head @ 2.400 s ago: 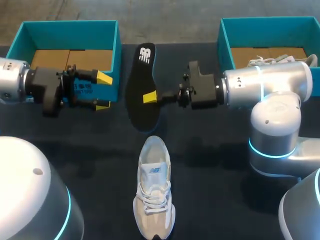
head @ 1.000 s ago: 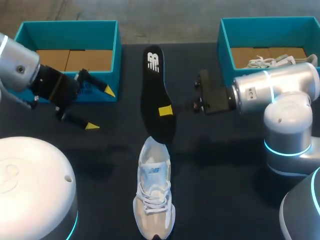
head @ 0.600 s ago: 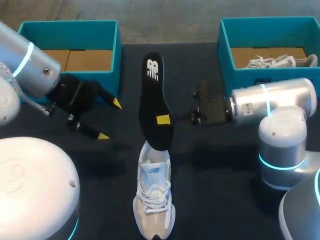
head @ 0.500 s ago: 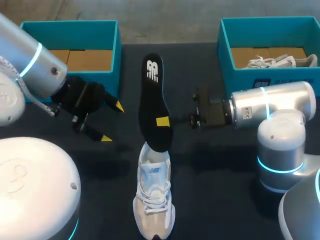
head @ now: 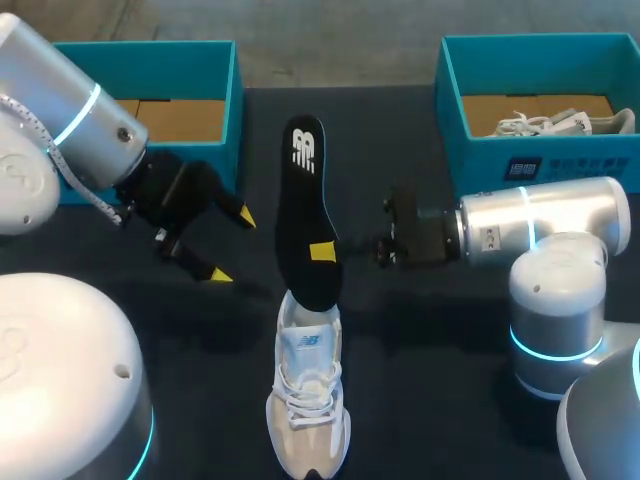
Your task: Take the shoe out of the shoebox, open the shoe tongue, remove and reinsert the insole, then place the shoe into the shoebox
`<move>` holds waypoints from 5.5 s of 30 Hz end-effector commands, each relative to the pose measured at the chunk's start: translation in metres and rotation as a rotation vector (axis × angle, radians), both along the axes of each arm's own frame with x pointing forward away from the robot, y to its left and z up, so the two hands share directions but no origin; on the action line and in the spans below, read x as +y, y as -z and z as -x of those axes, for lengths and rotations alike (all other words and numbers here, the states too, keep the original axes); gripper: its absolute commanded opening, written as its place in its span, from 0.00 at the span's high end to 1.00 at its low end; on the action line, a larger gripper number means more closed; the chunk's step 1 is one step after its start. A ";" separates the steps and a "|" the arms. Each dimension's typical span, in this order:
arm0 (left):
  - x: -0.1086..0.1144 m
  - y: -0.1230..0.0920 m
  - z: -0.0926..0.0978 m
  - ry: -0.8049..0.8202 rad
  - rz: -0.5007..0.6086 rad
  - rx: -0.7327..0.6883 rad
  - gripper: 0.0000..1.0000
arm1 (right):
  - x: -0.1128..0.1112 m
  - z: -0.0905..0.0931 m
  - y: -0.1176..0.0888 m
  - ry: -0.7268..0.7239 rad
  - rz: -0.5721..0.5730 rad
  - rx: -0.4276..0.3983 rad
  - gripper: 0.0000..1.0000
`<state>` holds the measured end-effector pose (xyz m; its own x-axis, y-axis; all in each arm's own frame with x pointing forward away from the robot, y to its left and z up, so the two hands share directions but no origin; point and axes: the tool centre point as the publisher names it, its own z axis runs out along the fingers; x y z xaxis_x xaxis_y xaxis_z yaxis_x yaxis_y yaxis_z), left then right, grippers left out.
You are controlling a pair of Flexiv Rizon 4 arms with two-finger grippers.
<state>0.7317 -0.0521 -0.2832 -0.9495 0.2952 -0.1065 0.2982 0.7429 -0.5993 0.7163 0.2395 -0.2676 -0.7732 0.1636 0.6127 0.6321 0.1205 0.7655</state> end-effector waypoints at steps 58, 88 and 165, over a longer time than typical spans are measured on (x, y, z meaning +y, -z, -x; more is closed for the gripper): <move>-0.009 0.065 0.020 -0.003 -0.099 0.119 0.00 | 0.017 0.008 0.039 0.050 -0.041 -0.171 1.00; -0.009 0.065 0.020 -0.003 -0.099 0.119 0.00 | 0.011 0.014 0.057 0.127 0.011 -0.174 1.00; -0.014 0.074 0.029 -0.008 -0.141 0.098 0.00 | 0.010 0.057 0.096 0.045 0.061 -0.021 1.00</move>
